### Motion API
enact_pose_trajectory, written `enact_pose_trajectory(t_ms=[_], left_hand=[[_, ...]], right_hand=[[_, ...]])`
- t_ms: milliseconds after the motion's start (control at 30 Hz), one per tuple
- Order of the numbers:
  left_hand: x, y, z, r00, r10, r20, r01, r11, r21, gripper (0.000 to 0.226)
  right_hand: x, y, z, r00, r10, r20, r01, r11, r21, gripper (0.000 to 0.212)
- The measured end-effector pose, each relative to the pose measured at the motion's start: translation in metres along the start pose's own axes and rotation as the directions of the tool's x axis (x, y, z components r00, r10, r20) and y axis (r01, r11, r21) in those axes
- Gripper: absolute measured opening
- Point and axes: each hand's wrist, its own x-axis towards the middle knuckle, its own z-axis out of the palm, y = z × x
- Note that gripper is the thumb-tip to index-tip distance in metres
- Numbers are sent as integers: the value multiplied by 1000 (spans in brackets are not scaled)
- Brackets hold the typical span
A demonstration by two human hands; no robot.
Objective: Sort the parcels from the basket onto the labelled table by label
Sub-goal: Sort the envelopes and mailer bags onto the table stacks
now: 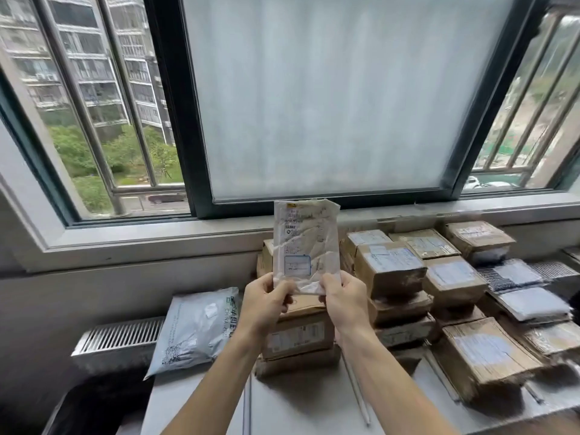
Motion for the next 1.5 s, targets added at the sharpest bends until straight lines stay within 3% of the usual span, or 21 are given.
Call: enact_pose_trajectory(t_ms=[133, 200, 300, 400, 500, 633, 767, 867, 1000, 1267, 1400, 1500], left_hand=[[31, 3, 7, 996, -72, -46, 60, 975, -215, 3], [45, 6, 8, 992, -100, -73, 77, 961, -266, 7], [72, 10, -1, 979, -150, -140, 110, 960, -256, 14], [100, 12, -13, 960, -216, -179, 185, 967, -177, 17], [119, 16, -15, 957, -234, -170, 224, 972, -74, 24], [159, 5, -18, 939, -215, -270, 205, 977, -64, 11], [188, -9, -16, 901, -225, -371, 215, 974, -69, 12], [193, -14, -9, 927, -181, -330, 203, 979, 33, 18], [197, -27, -12, 958, -171, -231, 216, 958, 186, 46], [196, -40, -20, 977, -160, -142, 188, 960, 208, 54], [188, -40, -23, 993, -115, -26, 118, 944, 307, 71], [160, -41, -32, 991, -126, 34, 117, 975, 188, 96]], right_hand=[[29, 3, 24, 996, 84, -13, -82, 991, 106, 23], [43, 9, 31, 987, 148, 69, -154, 983, 103, 17], [76, 12, 28, 972, 198, 123, -208, 976, 70, 20], [117, 10, 17, 988, 146, 53, -151, 984, 93, 18], [146, 17, 12, 994, 101, 51, -101, 995, -10, 25], [171, 24, 16, 989, 108, 97, -101, 992, -79, 33], [194, 30, 24, 984, 151, 99, -136, 981, -141, 33], [205, 33, 28, 983, 135, 126, -108, 974, -201, 35], [212, 39, 27, 957, 176, 230, -103, 949, -298, 57], [206, 52, 23, 943, 191, 274, -93, 938, -335, 62], [197, 54, 20, 957, 171, 234, -88, 941, -327, 71], [180, 59, 4, 972, 121, 200, -54, 948, -315, 63]])
